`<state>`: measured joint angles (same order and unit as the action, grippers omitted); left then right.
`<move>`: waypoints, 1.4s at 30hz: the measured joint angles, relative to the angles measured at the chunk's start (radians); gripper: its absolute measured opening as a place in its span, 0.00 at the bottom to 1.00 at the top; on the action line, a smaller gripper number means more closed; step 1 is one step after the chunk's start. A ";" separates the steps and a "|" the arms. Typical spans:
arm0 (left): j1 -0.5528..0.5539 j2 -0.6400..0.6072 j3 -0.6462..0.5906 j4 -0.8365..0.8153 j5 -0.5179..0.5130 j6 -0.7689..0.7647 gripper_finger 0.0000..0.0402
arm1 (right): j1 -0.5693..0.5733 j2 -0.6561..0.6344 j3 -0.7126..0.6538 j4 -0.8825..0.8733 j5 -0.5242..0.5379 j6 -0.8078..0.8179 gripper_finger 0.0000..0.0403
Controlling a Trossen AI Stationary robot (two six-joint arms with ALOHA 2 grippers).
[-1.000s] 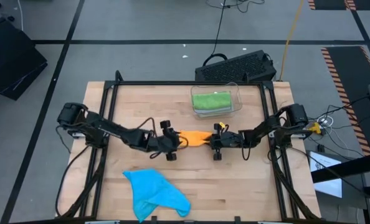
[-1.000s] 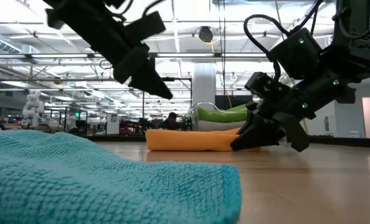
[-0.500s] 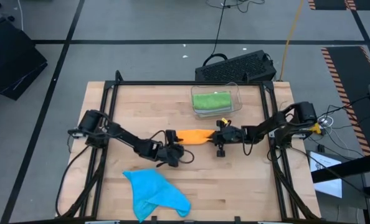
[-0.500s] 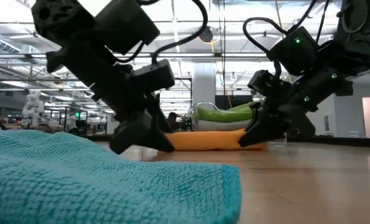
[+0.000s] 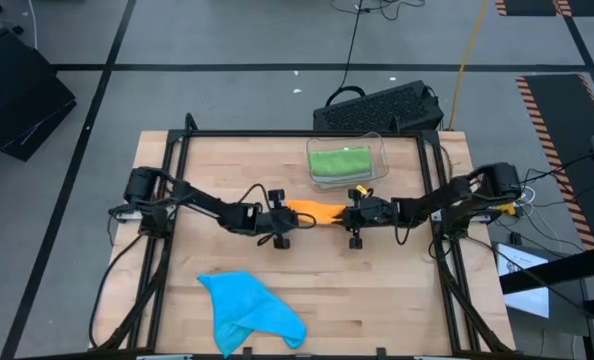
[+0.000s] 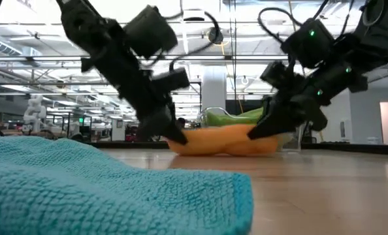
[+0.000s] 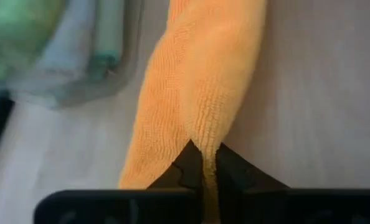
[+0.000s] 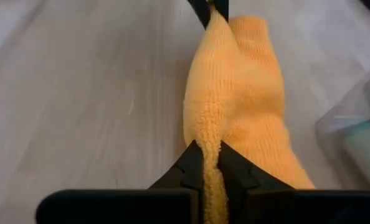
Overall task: Fold microfiber towels
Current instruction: Put the folded orange microfiber towel into the transparent bin
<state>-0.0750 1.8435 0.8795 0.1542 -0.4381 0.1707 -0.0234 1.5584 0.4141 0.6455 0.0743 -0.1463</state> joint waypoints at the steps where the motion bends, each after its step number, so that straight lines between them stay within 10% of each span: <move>1: -0.001 -0.026 0.004 -0.020 -0.002 0.012 0.05 | -0.003 -0.032 -0.001 -0.021 0.000 -0.008 0.03; 19: 0.170 -0.116 0.308 -0.077 -0.152 0.419 0.02 | -0.337 -0.636 0.055 -0.376 0.001 -0.407 0.03; 31: 0.321 -0.090 0.321 0.039 0.070 0.619 0.03 | -0.582 -0.602 0.054 -0.328 -0.088 -0.648 0.03; 42: 0.392 0.002 0.318 0.110 0.075 0.710 0.07 | -0.676 -0.416 0.053 -0.169 -0.151 -0.777 0.03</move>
<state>0.3170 1.8455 1.1976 0.2638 -0.3633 0.8806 -0.6994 1.1425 0.4671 0.4767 -0.0769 -0.9228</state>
